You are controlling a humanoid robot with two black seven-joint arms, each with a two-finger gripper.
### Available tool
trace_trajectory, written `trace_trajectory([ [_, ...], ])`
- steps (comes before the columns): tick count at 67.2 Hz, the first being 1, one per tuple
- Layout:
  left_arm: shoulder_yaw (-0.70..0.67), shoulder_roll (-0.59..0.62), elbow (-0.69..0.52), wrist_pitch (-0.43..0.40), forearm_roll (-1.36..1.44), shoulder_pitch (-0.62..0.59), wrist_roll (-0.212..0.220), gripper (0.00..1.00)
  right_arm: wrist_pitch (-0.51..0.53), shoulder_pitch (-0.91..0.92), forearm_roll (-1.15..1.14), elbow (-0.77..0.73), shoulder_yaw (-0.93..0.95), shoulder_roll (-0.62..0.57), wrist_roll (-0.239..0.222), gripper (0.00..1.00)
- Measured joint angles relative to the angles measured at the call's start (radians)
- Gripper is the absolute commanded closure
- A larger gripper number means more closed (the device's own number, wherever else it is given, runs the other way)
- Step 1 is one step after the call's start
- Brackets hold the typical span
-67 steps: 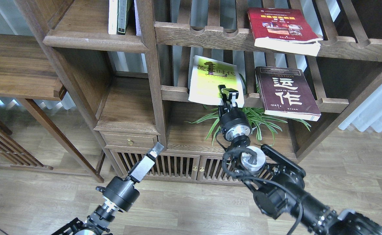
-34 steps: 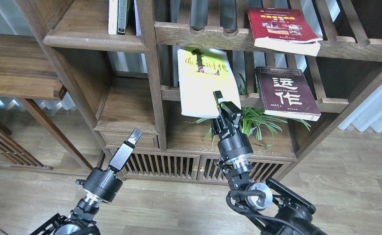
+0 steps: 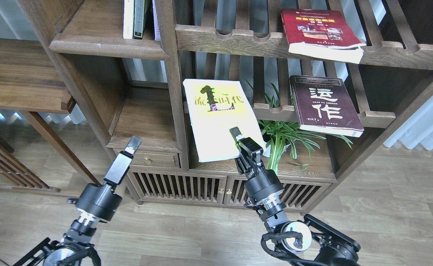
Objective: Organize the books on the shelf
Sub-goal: 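Tip the yellow-green book off the shelf toward the left gripper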
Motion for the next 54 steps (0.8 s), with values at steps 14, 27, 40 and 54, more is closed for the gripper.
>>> trace_trajectory([
  [14, 0.009, 0.045, 0.0, 0.0, -0.097, -0.003, 0.068, 0.07, 0.0, -0.029, 0.0, -0.012, -0.002, 0.002, -0.033, 0.96],
  [27, 0.027, 0.071, 0.01, 0.0, -0.213, -0.008, 0.226, 0.07, 0.0, -0.019, -0.003, -0.012, -0.01, 0.014, -0.084, 0.96],
  [40, 0.028, 0.072, 0.02, 0.0, -0.308, -0.013, 0.427, 0.08, 0.0, -0.021, -0.014, -0.012, -0.065, 0.017, -0.148, 0.96],
  [54, 0.028, 0.074, 0.035, 0.0, -0.361, -0.014, 0.504, 0.07, 0.0, -0.02, -0.045, -0.011, -0.117, 0.019, -0.154, 0.96],
])
